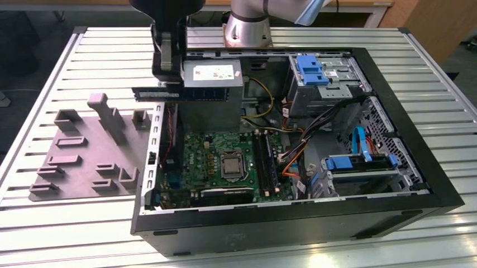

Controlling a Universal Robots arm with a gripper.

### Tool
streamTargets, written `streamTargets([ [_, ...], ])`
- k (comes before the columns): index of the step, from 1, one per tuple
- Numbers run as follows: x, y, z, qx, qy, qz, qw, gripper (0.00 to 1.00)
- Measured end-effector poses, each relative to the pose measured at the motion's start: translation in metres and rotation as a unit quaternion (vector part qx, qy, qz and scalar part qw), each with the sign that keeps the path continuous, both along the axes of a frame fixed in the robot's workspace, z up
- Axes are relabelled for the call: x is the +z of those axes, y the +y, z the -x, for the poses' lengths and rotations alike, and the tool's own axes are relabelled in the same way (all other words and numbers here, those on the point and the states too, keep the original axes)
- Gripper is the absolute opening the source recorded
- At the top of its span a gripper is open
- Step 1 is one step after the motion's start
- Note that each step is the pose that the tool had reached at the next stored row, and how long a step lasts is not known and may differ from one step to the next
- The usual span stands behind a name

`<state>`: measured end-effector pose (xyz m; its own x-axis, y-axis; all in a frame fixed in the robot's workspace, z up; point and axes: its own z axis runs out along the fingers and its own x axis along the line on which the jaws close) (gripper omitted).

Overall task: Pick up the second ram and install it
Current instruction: 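Pick up the second ram and move it above second insertion slot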

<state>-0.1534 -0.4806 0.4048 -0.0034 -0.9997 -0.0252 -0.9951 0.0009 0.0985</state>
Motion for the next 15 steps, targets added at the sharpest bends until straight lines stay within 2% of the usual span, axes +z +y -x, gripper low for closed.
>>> streamTargets([
  [15,0.0000,0.0000,-0.0233,0.000,0.0035,0.0000,1.0000,0.11],
])
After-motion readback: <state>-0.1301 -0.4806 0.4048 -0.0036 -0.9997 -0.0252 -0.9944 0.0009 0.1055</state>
